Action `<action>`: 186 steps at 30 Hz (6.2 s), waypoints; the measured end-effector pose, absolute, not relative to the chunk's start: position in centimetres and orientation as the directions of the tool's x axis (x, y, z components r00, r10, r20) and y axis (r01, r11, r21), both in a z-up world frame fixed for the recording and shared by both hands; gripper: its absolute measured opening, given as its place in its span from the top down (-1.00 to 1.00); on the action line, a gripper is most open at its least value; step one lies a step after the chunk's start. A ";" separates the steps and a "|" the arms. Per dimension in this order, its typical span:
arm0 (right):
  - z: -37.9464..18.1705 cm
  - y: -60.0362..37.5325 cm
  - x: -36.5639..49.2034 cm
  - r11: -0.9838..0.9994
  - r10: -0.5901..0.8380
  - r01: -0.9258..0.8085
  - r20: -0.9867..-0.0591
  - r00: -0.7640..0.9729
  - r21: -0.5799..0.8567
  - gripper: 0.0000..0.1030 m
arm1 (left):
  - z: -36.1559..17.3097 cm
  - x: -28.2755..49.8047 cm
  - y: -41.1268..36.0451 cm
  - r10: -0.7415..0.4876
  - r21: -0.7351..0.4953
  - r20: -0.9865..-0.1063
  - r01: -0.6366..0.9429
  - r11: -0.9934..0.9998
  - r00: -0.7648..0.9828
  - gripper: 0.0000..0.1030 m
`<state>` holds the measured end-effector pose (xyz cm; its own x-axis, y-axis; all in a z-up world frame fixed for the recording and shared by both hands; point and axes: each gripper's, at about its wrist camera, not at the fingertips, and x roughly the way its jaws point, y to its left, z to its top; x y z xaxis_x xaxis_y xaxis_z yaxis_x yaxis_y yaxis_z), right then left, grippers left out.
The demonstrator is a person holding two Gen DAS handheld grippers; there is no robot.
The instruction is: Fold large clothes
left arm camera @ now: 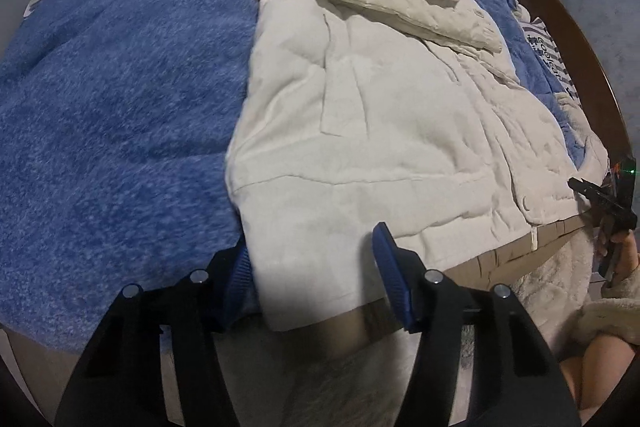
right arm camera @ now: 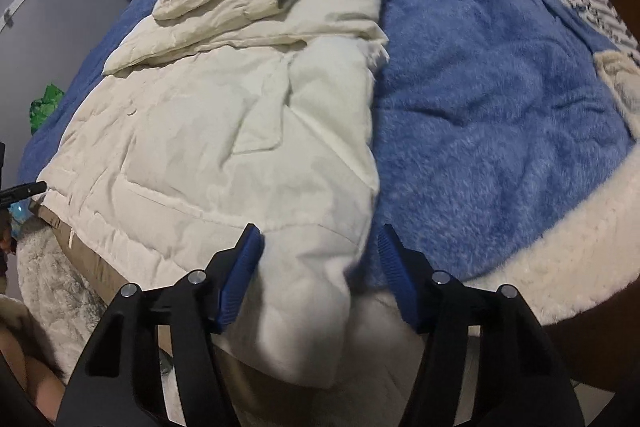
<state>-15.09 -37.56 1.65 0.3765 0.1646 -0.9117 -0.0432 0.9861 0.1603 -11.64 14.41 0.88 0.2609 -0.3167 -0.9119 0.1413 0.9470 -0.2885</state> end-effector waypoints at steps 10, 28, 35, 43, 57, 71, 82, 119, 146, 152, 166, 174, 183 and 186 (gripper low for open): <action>2.4 -34.7 -16.5 0.965 0.252 -0.172 -0.884 0.395 0.198 0.62 | -0.2 -11.8 13.9 -0.325 -0.286 -0.920 0.194 0.938 0.217 0.38; 13.7 -34.6 -5.5 0.966 0.251 -0.162 -0.582 0.773 0.200 0.79 | 12.8 -1.1 15.2 -0.407 -0.343 -0.704 0.223 0.912 0.582 0.74; 13.7 -36.9 2.8 0.939 0.208 -0.021 -0.518 0.829 0.343 0.79 | 15.3 6.6 14.9 -0.373 -0.345 -0.649 0.181 0.921 0.663 0.74; 9.8 -36.6 10.8 0.940 0.107 0.085 -0.524 0.845 0.329 0.78 | 12.5 16.8 12.4 -0.249 -0.257 -0.685 0.093 0.962 0.685 0.74; 3.8 -36.4 17.8 0.950 0.083 0.130 -0.632 0.771 0.284 0.71 | 2.9 21.8 10.2 -0.092 -0.152 -0.704 -0.024 0.988 0.704 0.70; 4.5 -35.7 17.3 0.945 0.095 0.129 -0.629 0.772 0.301 0.16 | 2.6 21.7 9.6 -0.064 -0.111 -0.732 -0.026 0.994 0.679 0.56; 7.3 -35.3 16.1 0.932 0.140 0.084 -0.563 0.815 0.353 -0.70 | 6.4 20.2 9.2 -0.015 -0.097 -0.631 -0.059 0.994 0.776 -0.86; 5.8 -37.3 20.9 0.958 0.277 -0.183 -0.547 0.790 0.221 0.81 | 4.6 24.4 9.3 -0.239 0.047 -0.639 0.347 0.937 0.731 0.81; 5.4 -33.2 18.4 0.993 -0.044 0.101 -0.618 0.785 0.058 -0.52 | 1.3 25.0 10.7 0.119 0.189 -0.711 0.025 0.982 0.693 -0.59; 7.5 -28.3 9.7 0.996 0.086 -0.064 -0.587 0.805 0.058 -0.74 | 4.2 15.8 7.6 -0.070 0.074 -0.681 0.164 0.984 0.729 -0.59; 1.2 -22.6 10.4 0.986 0.124 -0.168 -0.706 0.697 0.006 -0.78 | 0.9 13.5 1.1 -0.171 -0.009 -0.729 0.240 0.971 0.663 -0.73; 2.0 -21.6 19.8 0.991 0.119 -0.125 -0.729 0.674 0.046 -0.78 | 1.9 22.9 -1.5 -0.156 -0.011 -0.767 0.230 0.973 0.623 -0.78; 1.3 -20.2 28.9 0.996 0.057 -0.085 -0.818 0.572 0.010 -0.84 | 1.0 30.5 -1.6 -0.059 0.039 -0.829 0.164 0.986 0.557 -0.88; -1.0 -20.1 29.5 0.997 0.062 -0.077 -0.864 0.500 0.027 -0.88 | -1.0 30.9 -1.4 -0.049 0.041 -0.867 0.170 0.985 0.495 -0.88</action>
<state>29.55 -20.14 -1.03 0.5001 0.0623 -0.8637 -0.0767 0.9967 0.0275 30.93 -1.40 -1.02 0.4952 -0.0494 -0.8674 0.1702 0.9846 0.0411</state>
